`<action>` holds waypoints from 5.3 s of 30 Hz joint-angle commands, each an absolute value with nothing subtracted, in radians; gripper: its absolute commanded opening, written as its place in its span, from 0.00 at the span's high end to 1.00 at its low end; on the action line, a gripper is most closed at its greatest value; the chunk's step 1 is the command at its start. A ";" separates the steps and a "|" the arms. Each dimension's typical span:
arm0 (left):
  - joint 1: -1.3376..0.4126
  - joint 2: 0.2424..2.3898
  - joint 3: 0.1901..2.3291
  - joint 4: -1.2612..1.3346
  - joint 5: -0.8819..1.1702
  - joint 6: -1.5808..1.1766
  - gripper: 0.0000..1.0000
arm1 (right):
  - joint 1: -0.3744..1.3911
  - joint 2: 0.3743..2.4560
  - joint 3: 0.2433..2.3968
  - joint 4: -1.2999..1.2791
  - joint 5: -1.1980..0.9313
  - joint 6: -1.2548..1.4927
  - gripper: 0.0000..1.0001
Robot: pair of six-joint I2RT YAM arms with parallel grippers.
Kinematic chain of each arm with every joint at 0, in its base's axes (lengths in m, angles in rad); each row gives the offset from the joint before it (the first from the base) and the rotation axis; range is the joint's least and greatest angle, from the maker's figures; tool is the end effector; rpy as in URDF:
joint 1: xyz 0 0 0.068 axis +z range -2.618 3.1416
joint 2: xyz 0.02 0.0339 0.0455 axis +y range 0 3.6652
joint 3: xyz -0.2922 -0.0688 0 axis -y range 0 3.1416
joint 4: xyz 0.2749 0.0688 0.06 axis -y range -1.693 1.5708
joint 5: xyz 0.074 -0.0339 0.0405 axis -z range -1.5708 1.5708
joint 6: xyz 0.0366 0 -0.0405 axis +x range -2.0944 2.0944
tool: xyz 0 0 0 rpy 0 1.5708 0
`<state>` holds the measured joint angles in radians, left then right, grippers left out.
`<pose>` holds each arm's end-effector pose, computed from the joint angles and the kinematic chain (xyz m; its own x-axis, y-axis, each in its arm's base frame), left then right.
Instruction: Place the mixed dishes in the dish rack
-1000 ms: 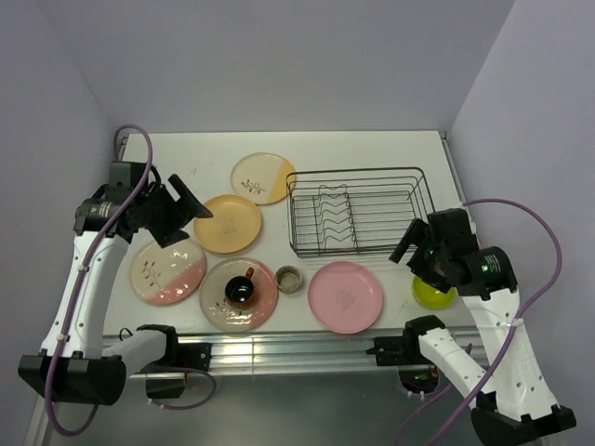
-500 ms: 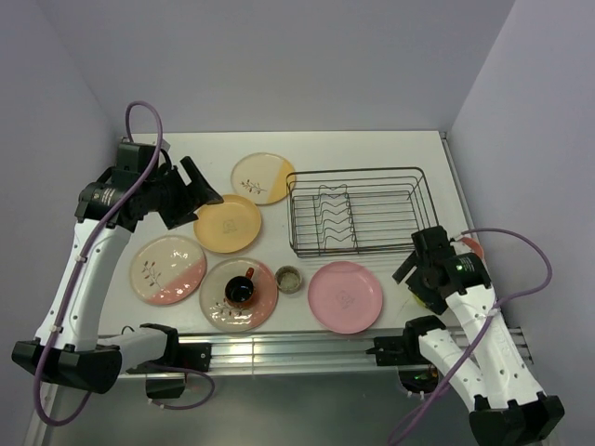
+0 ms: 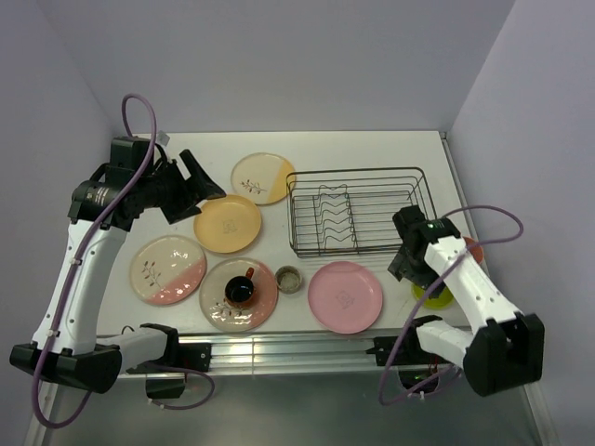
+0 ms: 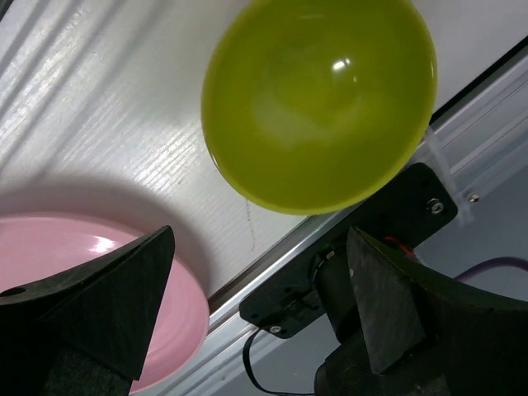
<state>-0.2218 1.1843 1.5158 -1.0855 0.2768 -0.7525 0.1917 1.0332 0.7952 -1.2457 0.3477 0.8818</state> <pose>0.2220 -0.0603 0.4556 -0.7649 -0.5015 -0.4043 -0.1601 0.7559 -0.6348 0.1605 0.0185 0.2500 -0.7376 0.5961 -0.3173 0.6595 0.7369 -0.1487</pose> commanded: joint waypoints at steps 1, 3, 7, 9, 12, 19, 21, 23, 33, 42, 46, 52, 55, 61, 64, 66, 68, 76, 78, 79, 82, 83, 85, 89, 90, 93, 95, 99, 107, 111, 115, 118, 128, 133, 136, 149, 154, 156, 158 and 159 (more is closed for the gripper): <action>-0.225 1.177 1.572 -1.088 0.307 -0.741 0.17 | 0.187 1.133 0.871 -1.206 0.413 0.797 0.07; -0.225 1.167 1.569 -1.083 0.310 -0.744 0.17 | 0.187 1.173 0.888 -1.184 0.385 0.776 0.07; -0.225 1.144 1.545 -1.072 0.321 -0.752 0.17 | 0.195 1.175 0.839 -1.152 0.344 0.742 0.08; -0.225 1.128 1.533 -1.069 0.316 -0.755 0.17 | 0.201 1.164 0.833 -1.122 0.344 0.738 0.08; -0.225 1.106 1.519 -1.065 0.310 -0.755 0.17 | 0.206 1.205 0.811 -1.115 0.344 0.756 0.08; -0.225 1.075 1.529 -1.091 0.284 -0.744 0.17 | 0.250 1.328 0.784 -1.072 0.325 0.836 0.09; -0.225 1.078 1.540 -1.109 0.275 -0.738 0.17 | 0.250 1.335 0.776 -1.057 0.336 0.853 0.09; -0.225 1.083 1.555 -1.118 0.268 -0.730 0.17 | 0.250 1.335 0.764 -1.045 0.342 0.859 0.09; -0.225 1.098 1.572 -1.115 0.270 -0.721 0.17 | 0.259 1.329 0.766 -1.091 0.445 0.937 0.40; -0.225 1.124 1.578 -1.097 0.278 -0.723 0.17 | 0.282 1.238 0.735 -1.138 0.414 0.977 0.94; -0.225 1.152 1.614 -1.108 0.278 -0.718 0.17 | 0.298 1.175 0.761 -1.189 0.422 0.986 1.00; -0.225 1.219 1.689 -1.111 0.348 -0.712 0.17 | 0.334 1.040 0.966 -1.318 0.356 0.980 1.00; -0.225 1.250 1.674 -1.072 0.449 -0.721 0.17 | 0.337 1.006 1.098 -1.361 0.258 0.956 1.00; -0.229 1.267 1.559 -0.919 0.675 -0.778 0.17 | 0.339 0.982 1.285 -1.277 -0.059 0.891 1.00; -0.229 1.284 1.531 -0.879 0.764 -0.816 0.17 | 0.339 0.974 1.289 -1.084 -0.245 0.867 1.00; -0.229 1.304 1.525 -0.835 0.826 -0.863 0.17 | 0.339 0.971 1.255 -0.901 -0.340 0.871 1.00; -0.229 1.318 1.523 -0.769 0.865 -0.934 0.17 | 0.339 0.983 1.226 -0.736 -0.444 0.891 1.00; -0.239 1.355 1.496 -0.586 0.971 -1.146 0.16 | 0.325 1.019 1.095 -0.188 -0.702 1.043 1.00; -0.245 1.339 1.391 -0.478 1.021 -1.302 0.16 | 0.325 1.012 1.043 0.012 -0.753 1.110 1.00; -0.250 1.333 1.352 -0.331 1.050 -1.368 0.16 | 0.325 1.008 1.029 0.093 -0.771 1.176 1.00; -0.252 1.312 1.261 -0.157 1.088 -1.601 0.17 | 0.325 1.020 1.017 0.274 -0.817 1.230 1.00; -0.253 1.305 1.256 -0.152 1.077 -1.668 0.17 | 0.325 1.022 1.012 0.343 -0.822 1.241 1.00; -0.259 1.305 1.262 -0.181 1.069 -1.710 0.17 | 0.324 1.022 0.993 0.437 -0.812 1.271 1.00; -0.282 1.266 1.204 0.002 1.002 -1.980 0.15 | 0.324 1.043 0.944 0.658 -0.792 1.348 1.00; -0.310 1.259 1.153 0.084 0.985 -2.055 0.16 | 0.325 1.058 0.933 0.705 -0.788 1.365 1.00; -0.374 1.255 1.114 0.219 0.922 -2.253 0.18 | 0.327 1.090 0.902 0.862 -0.765 1.404 1.00; -0.402 1.276 1.135 0.222 0.905 -2.312 0.18 | 0.327 1.103 0.891 0.954 -0.744 1.420 1.00; -0.445 1.318 1.157 0.306 0.859 -2.396 0.18 | 0.325 1.149 0.897 1.080 -0.719 1.480 1.00; -0.462 1.376 1.152 0.567 0.726 -2.548 0.19 | 0.325 1.158 0.851 1.293 -0.598 1.604 1.00; -0.468 1.400 1.155 0.681 0.641 -2.602 0.18 | 0.324 1.184 0.801 1.442 -0.525 1.695 1.00; -0.488 1.474 1.221 0.813 0.615 -2.669 0.19 | 0.324 1.265 0.773 1.676 -0.444 1.788 1.00; -0.499 1.491 1.259 0.807 0.612 -2.680 0.18 | 0.324 1.342 0.816 1.764 -0.419 1.832 1.00; -0.500 1.494 1.272 0.766 0.634 -2.660 0.19 | 0.319 1.384 0.948 1.747 -0.455 1.852 1.00; -0.453 1.537 1.438 0.588 0.789 -2.371 0.15 | 0.302 1.251 0.874 1.401 -0.494 1.757 1.00; -0.388 1.545 1.613 0.162 0.883 -1.991 0.13 | 0.281 1.163 0.880 1.065 -0.532 1.640 1.00; -0.412 1.451 1.818 -0.785 0.432 -0.750 0.11 | 0.249 1.141 1.326 -0.349 -0.338 1.229 1.00; -0.567 1.376 1.747 -0.737 0.118 -0.626 0.12 | 0.249 1.181 1.414 -0.615 -0.215 1.284 1.00; -0.604 1.342 1.701 -0.689 0.025 -0.597 0.13 | 0.249 1.199 1.428 -0.678 -0.199 1.299 1.00; -0.653 1.336 1.689 -0.678 0.006 -0.565 0.15 | 0.249 1.219 1.446 -0.780 -0.183 1.341 1.00; -0.675 1.338 1.686 -0.672 -0.041 -0.557 0.16 | 0.250 1.232 1.445 -0.784 -0.198 1.347 1.00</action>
<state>-0.6289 1.3773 1.6943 -0.7059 0.1448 -0.6868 0.2543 1.2079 1.3880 -0.6224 -0.2440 1.3056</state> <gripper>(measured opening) 0.852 0.075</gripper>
